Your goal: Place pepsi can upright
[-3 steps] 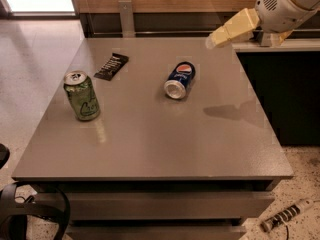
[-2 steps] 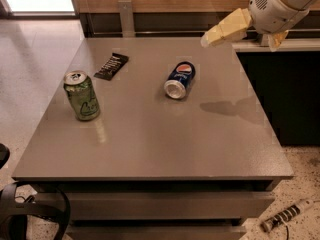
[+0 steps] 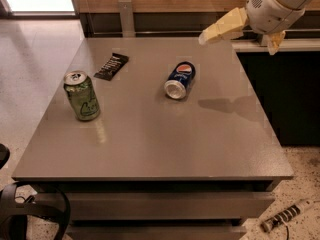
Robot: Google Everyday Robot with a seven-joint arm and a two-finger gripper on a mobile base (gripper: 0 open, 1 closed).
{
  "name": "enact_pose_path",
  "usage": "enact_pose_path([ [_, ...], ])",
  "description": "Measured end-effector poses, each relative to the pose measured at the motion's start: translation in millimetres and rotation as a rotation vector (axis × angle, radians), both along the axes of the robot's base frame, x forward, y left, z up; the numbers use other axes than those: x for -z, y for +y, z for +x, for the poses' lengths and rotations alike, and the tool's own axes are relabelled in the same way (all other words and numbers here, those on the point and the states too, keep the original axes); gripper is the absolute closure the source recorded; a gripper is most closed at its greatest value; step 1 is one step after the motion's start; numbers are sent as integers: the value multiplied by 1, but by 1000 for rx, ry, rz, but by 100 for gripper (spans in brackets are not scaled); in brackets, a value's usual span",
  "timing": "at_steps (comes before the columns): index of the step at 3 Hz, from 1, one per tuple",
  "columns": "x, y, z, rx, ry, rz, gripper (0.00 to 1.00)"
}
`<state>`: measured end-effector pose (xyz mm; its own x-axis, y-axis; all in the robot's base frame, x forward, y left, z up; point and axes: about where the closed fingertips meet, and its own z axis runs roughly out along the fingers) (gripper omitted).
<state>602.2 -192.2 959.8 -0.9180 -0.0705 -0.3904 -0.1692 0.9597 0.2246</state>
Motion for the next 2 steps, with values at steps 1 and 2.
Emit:
enact_pose_path([
  [1,17,5,15,128,75,-36,0],
  [2,30,17,29,262,131,-53,0],
])
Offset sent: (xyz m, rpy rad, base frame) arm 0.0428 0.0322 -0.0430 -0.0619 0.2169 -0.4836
